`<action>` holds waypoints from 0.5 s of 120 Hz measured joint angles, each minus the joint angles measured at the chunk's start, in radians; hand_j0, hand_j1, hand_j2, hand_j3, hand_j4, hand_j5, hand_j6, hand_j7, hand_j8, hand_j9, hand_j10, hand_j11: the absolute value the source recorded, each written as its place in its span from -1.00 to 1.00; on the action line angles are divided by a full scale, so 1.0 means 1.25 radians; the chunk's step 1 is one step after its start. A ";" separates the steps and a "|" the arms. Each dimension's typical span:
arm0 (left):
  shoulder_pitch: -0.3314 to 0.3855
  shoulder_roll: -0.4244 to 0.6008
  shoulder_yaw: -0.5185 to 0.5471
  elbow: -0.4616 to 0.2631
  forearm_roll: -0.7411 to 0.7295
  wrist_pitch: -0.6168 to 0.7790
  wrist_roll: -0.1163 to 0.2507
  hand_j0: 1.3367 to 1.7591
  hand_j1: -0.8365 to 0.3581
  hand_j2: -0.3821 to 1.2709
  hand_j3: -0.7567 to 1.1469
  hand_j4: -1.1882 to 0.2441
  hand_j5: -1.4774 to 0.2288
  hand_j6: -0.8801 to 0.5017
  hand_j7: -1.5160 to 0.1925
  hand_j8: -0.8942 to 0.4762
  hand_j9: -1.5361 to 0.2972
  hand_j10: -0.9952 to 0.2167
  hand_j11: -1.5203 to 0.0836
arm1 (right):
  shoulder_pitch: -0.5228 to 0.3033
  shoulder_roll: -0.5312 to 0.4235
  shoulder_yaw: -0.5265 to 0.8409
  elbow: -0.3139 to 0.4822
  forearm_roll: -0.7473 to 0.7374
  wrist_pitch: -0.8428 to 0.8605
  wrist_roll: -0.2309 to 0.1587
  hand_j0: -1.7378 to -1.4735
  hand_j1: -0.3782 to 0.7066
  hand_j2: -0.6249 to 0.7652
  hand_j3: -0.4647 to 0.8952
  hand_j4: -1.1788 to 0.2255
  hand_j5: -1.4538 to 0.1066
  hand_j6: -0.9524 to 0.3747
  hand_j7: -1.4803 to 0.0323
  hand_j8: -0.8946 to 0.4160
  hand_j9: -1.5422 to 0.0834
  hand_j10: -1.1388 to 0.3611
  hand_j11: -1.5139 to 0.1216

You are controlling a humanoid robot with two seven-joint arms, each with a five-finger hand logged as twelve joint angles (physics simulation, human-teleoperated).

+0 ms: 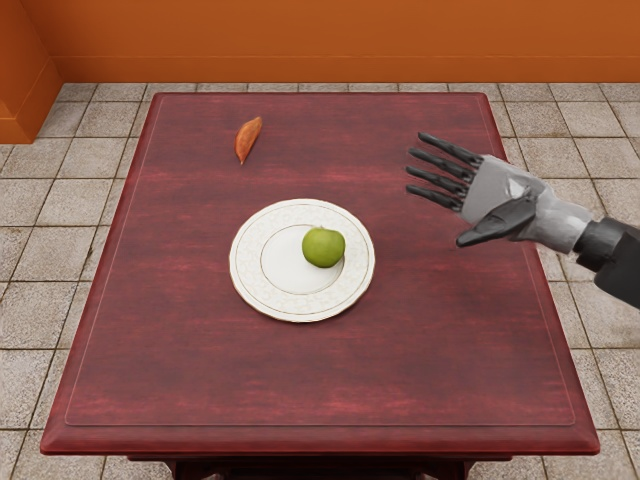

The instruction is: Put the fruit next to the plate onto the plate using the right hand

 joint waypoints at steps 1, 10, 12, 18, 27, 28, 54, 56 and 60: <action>0.000 0.000 0.000 0.000 0.000 0.000 0.000 0.52 0.96 -0.53 -0.21 0.64 0.71 0.26 0.76 0.29 0.66 0.62 0.88 | -0.003 0.000 0.004 -0.002 0.003 0.000 0.000 -0.40 -0.93 -0.09 -0.32 0.67 0.85 0.43 0.94 0.36 0.89 0.51 0.84; 0.000 0.000 0.000 0.001 0.000 0.000 0.000 0.52 0.96 -0.53 -0.21 0.64 0.71 0.26 0.76 0.29 0.66 0.62 0.88 | -0.026 0.000 0.044 -0.018 0.021 0.001 0.000 -0.40 -0.94 -0.10 -0.32 0.67 0.85 0.43 0.95 0.36 0.89 0.51 0.84; 0.000 0.000 0.000 0.001 0.000 0.000 0.000 0.52 0.96 -0.53 -0.21 0.64 0.71 0.26 0.76 0.29 0.66 0.62 0.88 | -0.032 0.000 0.056 -0.021 0.024 0.002 0.000 -0.40 -0.94 -0.10 -0.32 0.67 0.86 0.43 0.95 0.36 0.89 0.51 0.84; 0.000 0.000 0.000 0.002 0.000 0.000 0.000 0.52 0.96 -0.53 -0.21 0.64 0.71 0.26 0.76 0.29 0.66 0.62 0.88 | -0.053 0.000 0.090 -0.033 0.031 0.002 0.000 -0.40 -0.94 -0.10 -0.32 0.67 0.86 0.43 0.95 0.36 0.89 0.52 0.85; 0.000 0.000 0.000 0.002 0.000 0.000 0.000 0.52 0.96 -0.53 -0.21 0.64 0.71 0.26 0.76 0.29 0.66 0.62 0.88 | -0.074 0.000 0.135 -0.051 0.039 0.002 0.000 -0.40 -0.94 -0.10 -0.32 0.68 0.86 0.43 0.95 0.36 0.89 0.52 0.85; 0.000 0.000 0.000 0.002 0.000 0.000 0.000 0.52 0.96 -0.53 -0.21 0.64 0.71 0.26 0.76 0.29 0.66 0.62 0.88 | -0.076 0.000 0.140 -0.053 0.040 0.002 0.000 -0.40 -0.94 -0.10 -0.32 0.68 0.86 0.43 0.95 0.36 0.89 0.52 0.85; 0.000 0.000 -0.001 0.002 0.000 0.000 0.000 0.52 0.96 -0.53 -0.21 0.64 0.71 0.26 0.76 0.29 0.66 0.62 0.88 | -0.115 0.001 0.222 -0.068 0.046 0.002 0.000 -0.40 -0.95 -0.10 -0.32 0.68 0.86 0.44 0.96 0.37 0.90 0.52 0.85; 0.000 0.000 -0.001 0.002 0.000 0.000 0.000 0.52 0.96 -0.53 -0.21 0.64 0.71 0.26 0.76 0.29 0.66 0.62 0.88 | -0.116 0.001 0.224 -0.068 0.046 0.002 0.000 -0.40 -0.95 -0.10 -0.32 0.68 0.86 0.44 0.96 0.37 0.90 0.52 0.85; 0.000 0.000 -0.001 0.003 0.000 0.000 0.000 0.52 0.96 -0.53 -0.21 0.64 0.71 0.26 0.76 0.29 0.66 0.62 0.88 | -0.118 0.001 0.227 -0.068 0.046 0.002 0.000 -0.40 -0.95 -0.10 -0.32 0.68 0.86 0.44 0.96 0.37 0.90 0.52 0.85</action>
